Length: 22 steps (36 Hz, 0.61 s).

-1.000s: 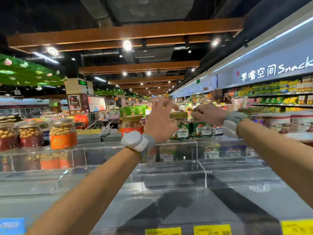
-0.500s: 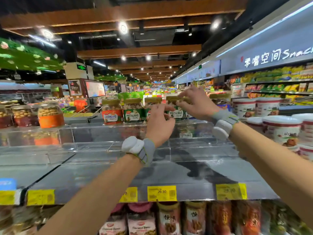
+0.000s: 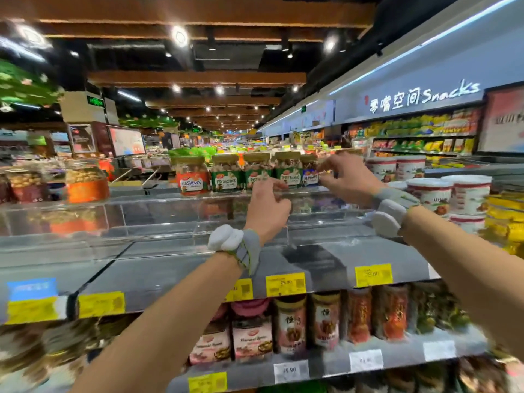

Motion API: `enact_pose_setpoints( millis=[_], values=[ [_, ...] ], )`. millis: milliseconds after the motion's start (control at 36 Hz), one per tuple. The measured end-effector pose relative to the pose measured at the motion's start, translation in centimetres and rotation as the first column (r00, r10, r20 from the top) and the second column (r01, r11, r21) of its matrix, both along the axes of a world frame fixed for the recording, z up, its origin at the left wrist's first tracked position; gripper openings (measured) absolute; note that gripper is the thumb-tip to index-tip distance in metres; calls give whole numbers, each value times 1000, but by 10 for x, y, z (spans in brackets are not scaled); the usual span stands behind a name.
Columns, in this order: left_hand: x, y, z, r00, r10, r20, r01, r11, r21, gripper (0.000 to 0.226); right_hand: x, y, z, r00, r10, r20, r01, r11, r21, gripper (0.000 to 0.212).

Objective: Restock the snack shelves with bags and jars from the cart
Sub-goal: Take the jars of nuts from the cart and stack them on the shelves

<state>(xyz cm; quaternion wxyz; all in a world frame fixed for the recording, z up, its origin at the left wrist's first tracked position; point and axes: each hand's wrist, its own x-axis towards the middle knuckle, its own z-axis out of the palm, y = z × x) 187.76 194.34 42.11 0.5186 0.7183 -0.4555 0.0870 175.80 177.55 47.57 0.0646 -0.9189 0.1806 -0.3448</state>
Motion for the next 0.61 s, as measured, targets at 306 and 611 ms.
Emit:
enact_pose_setpoints(
  millis=[306,611],
  values=[
    [43,10,60,960,94,263,-138,978,155,35,37,7,49,990,-95,-106,86,993,-87,38],
    [108,-52,88,813,165,559,-412,841,351,52,126,-54,55,960,-2,-281,-41,988,-147,65]
  ],
)
